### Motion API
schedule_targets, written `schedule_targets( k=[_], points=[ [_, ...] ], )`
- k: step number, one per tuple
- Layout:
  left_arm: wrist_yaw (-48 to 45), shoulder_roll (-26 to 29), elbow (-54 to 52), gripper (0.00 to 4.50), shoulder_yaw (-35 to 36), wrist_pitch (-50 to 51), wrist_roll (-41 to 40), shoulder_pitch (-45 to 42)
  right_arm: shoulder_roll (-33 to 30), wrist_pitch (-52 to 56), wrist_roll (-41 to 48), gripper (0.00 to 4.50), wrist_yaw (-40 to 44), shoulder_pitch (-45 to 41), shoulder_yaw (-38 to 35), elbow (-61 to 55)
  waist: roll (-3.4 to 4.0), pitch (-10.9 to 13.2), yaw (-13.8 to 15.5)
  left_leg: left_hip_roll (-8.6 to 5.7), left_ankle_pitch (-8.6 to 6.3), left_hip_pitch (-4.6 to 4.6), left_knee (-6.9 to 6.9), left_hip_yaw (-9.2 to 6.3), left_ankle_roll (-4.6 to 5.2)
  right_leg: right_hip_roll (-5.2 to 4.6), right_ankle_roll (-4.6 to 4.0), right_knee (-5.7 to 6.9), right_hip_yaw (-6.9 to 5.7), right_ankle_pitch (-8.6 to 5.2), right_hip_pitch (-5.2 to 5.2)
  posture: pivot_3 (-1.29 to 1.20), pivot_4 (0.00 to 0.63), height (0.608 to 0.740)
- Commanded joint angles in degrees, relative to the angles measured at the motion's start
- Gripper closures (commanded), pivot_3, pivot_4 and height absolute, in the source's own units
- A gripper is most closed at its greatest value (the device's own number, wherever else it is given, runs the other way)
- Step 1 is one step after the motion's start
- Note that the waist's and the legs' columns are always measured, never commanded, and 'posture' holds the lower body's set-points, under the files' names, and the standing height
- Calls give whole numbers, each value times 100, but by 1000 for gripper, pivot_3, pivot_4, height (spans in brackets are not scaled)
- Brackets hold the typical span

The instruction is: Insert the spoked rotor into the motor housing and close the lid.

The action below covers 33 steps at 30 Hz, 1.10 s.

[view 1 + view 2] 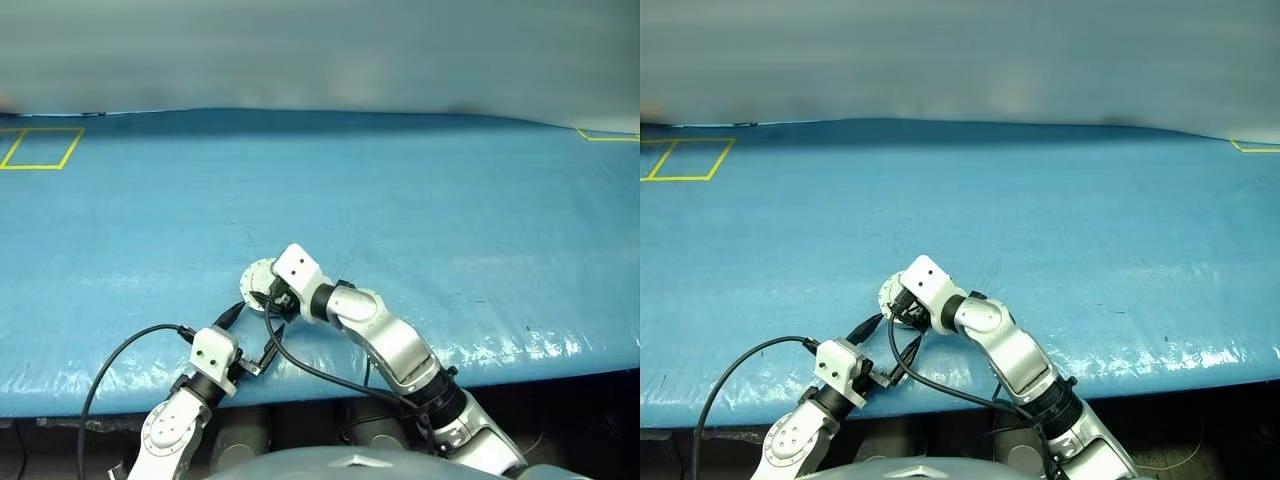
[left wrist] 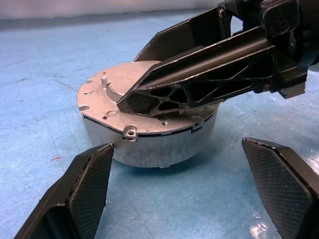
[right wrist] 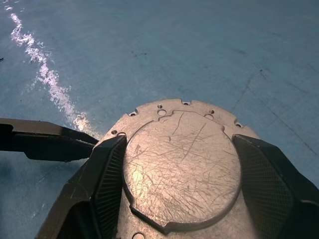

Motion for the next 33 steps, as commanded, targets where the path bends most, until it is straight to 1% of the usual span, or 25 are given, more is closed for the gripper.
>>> schedule_targets(
  k=[1, 10, 22, 25, 33],
  points=[
    [-37, 4, -155, 0, -29, -97, -6, -9, 6, -69, -132, 1466, -50, 8, 78, 68, 0, 0, 1, 0, 0, 1, 0, 0, 0, 0, 0, 0, 0, 0, -1, 0, 150, 740],
    [-18, -3, -192, 0, -31, -69, -3, -15, -183, -114, -168, 1466, 174, -148, 64, 228, -1, -1, 2, 0, 0, 5, 0, 0, 0, -1, 0, -1, 0, 0, 0, 0, 150, 740],
    [-4, 18, -298, 0, 33, -52, -76, 147, -146, -212, -144, 1466, 202, -198, -46, 443, -1, -3, 0, 1, 0, 9, 1, -1, 0, -2, 0, 0, 0, 0, 2, 0, 150, 740],
    [9, 70, -363, 635, 86, -75, -42, 243, -120, -208, -127, 1466, 213, -209, -74, 491, -1, -3, -1, 1, 0, 9, 1, -1, 0, -2, 0, 0, 0, 0, 1, 0, 150, 740],
    [33, 116, -447, 3316, 151, -55, -71, 333, -200, -289, -143, 1466, 382, -369, -97, 691, 0, -4, -2, 2, -1, 10, 1, 0, -1, -10, 3, -1, -3, -2, 0, 0, 150, 740]
  ],
)
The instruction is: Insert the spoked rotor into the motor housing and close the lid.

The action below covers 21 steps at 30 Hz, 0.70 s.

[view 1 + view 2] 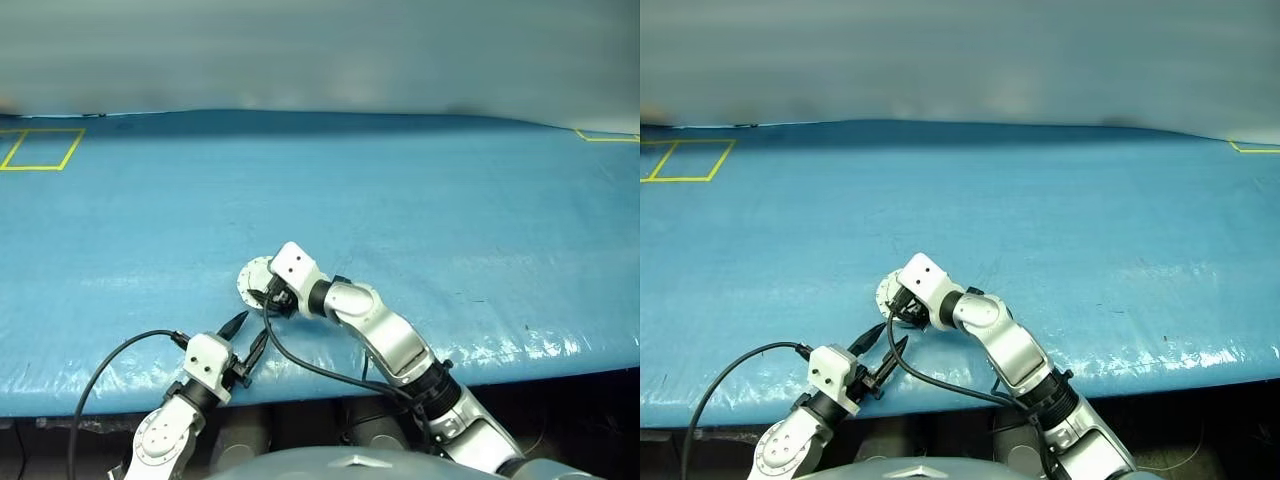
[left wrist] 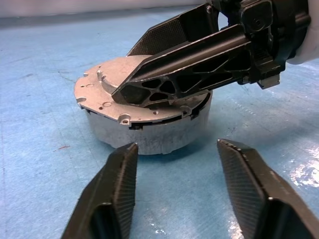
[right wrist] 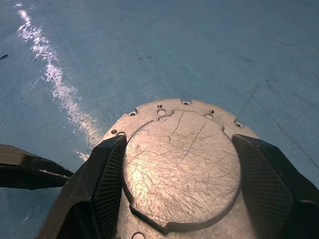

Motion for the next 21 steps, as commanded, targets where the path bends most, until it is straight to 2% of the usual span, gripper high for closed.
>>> schedule_targets(
  k=[1, 21],
  points=[
    [-13, 5, -280, 3609, 30, -55, -54, 25, -121, 46, -110, 1466, 70, -99, -59, 228, 0, 0, 3, 0, 0, 0, 0, 0, 0, 0, 0, 0, -1, 0, 0, 0, 150, 740],
    [41, -17, -517, 3609, -56, 122, 2, 0, -486, 149, 30, 1466, 784, -480, -130, 391, 1, 0, 27, -4, 0, -4, -3, -1, 0, -6, -5, -3, -4, 2, -2, 0, 150, 740]
  ],
)
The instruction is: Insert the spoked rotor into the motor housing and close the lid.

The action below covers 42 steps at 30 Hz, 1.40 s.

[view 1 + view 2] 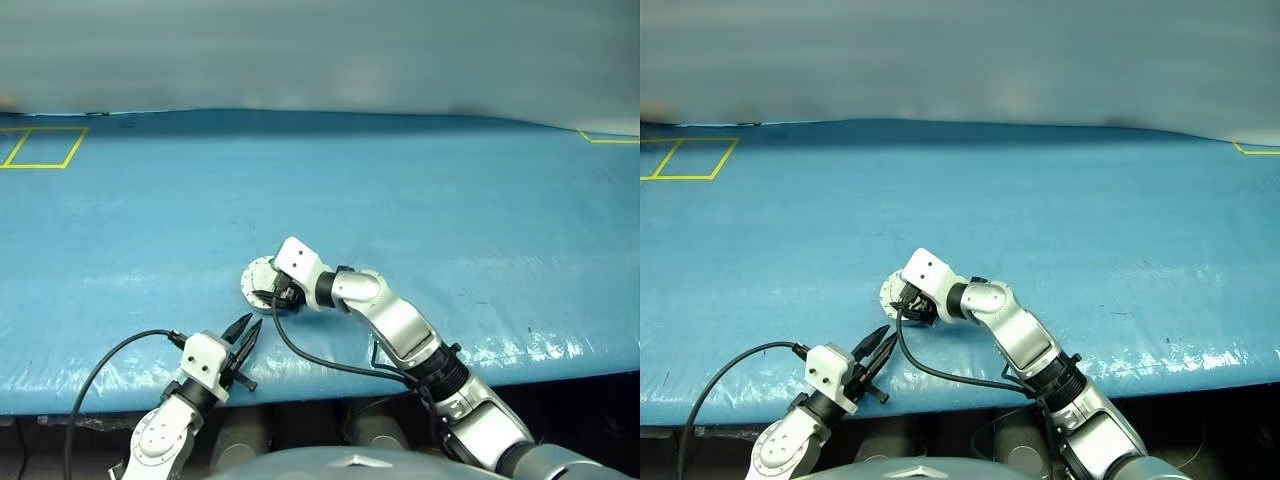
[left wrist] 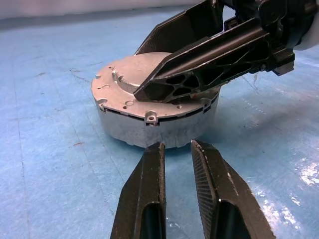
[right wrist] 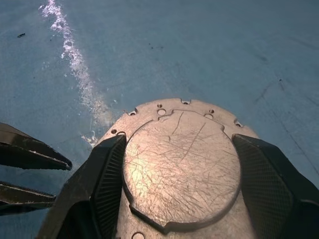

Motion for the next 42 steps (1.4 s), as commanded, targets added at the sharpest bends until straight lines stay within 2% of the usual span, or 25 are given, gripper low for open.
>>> schedule_targets(
  k=[1, 10, 17, 21, 24, 28, 33, 37, 42],
  points=[
    [37, -18, -354, 3609, -58, 67, 3, 12, -103, 76, -89, 1466, 12, -7, -56, 201, 0, 0, -2, 0, 0, 0, 0, 0, 0, 0, 0, 0, 0, 0, 0, 0, 150, 740],
    [93, 22, -681, 3609, 16, 331, -37, 62, 35, -134, -165, 1466, -171, 152, -20, 297, 0, 0, -26, 3, 0, 3, 0, 0, 0, 3, 1, 2, 1, -1, 1, 0, 150, 740],
    [116, 253, -996, 3609, 699, 637, -374, -90, 19, -153, -172, 1466, -165, 250, 38, 255, 1, -1, -28, 6, 0, 3, 0, -1, -1, 0, 0, 2, 0, -1, 0, 0, 150, 740],
    [177, 444, -1233, 3609, 1099, 1453, -673, -275, 29, -166, -172, 1466, -169, 267, 53, 272, -4, -4, -29, 5, 0, 4, 0, -1, -1, 6, 1, 2, -1, -2, 2, 0, 150, 740],
    [176, 619, -1427, 3609, 1417, 2513, -1392, -484, 27, -188, -176, 1466, -169, 270, 55, 308, -6, -5, -31, 4, 0, 6, 0, 0, -1, 8, 2, 1, -1, -2, 4, 0, 150, 740],
    [20, 1135, -1499, 3609, 1702, 4047, -2437, -1154, 35, -220, -179, 1466, -184, 266, 41, 365, -8, -6, -21, 6, 2, 13, 1, -9, -3, 15, 25, 7, -9, -16, 12, 0, 150, 740],
    [50, 1354, -1242, 3609, 1700, 4812, -2781, -1870, 47, -257, -186, 1466, -206, 255, 30, 425, -11, -8, -26, 2, 4, 18, 3, -7, -6, 15, 22, 4, -7, -12, 21, 0, 150, 740],
    [183, 1087, -1009, 4464, 1773, 5341, -3274, -2491, 58, -271, -193, 1466, -219, 248, 27, 462, -13, -9, -16, 3, 8, 19, 3, -11, -11, 20, 1, 9, -9, 2, 22, 0, 150, 740],
    [217, 1017, -778, 4464, 1729, 5868, -3597, -3020, 71, -258, -189, 1466, -248, 244, 4, 469, -18, -11, -19, 3, 10, 20, 3, -11, -14, 24, 2, 10, -7, 5, 34, 0, 150, 740]
  ],
)
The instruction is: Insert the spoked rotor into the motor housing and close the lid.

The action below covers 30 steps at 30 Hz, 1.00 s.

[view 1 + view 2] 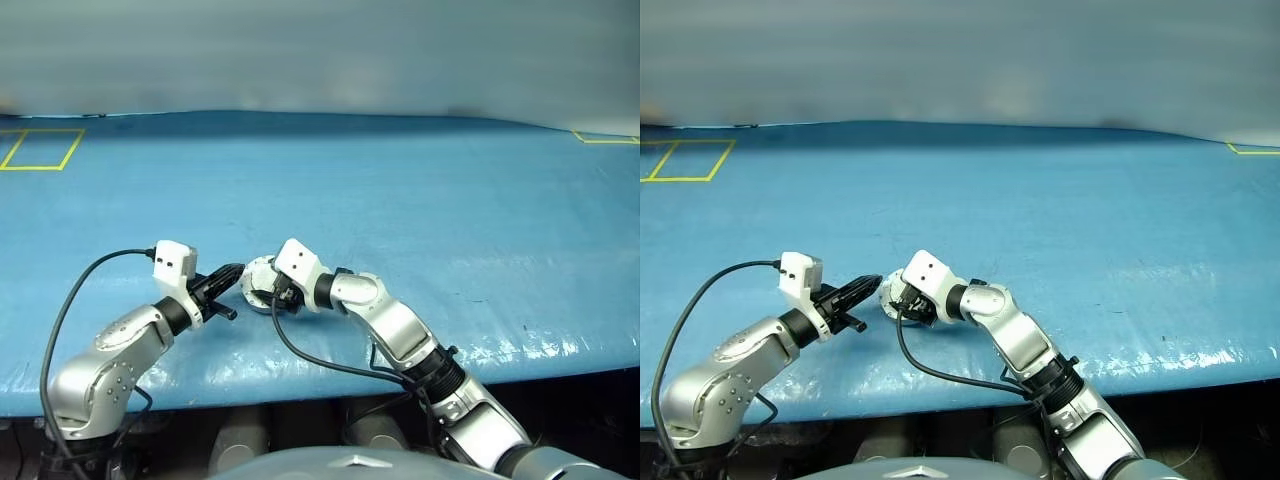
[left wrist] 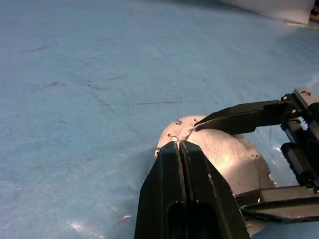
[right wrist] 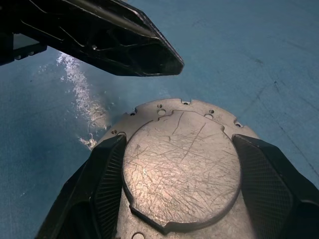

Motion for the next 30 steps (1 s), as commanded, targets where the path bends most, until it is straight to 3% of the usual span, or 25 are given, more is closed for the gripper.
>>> schedule_targets(
  k=[1, 10, 30],
  points=[
    [-30, 76, 95, 4464, -39, 308, -150, -238, -47, 163, -156, 1466, -87, 96, -3, 237, 0, 0, -4, 1, 0, 0, 0, 0, -1, 3, 0, 0, 0, 0, 0, 0, 150, 740],
    [61, -8, 533, 4464, 79, 973, -431, -684, -35, 188, -156, 1466, -134, 146, -18, 200, -2, -1, 1, 2, 3, 0, -1, -1, -5, 4, 0, 0, 2, 0, -4, 0, 150, 740],
    [256, -52, 695, 4464, -72, 1190, -153, -887, -7, 216, -145, 1466, -189, 191, -27, 167, -3, -1, 1, 1, 5, -2, -5, 0, -8, 4, -5, 0, 4, 3, -3, 0, 150, 740]
  ],
)
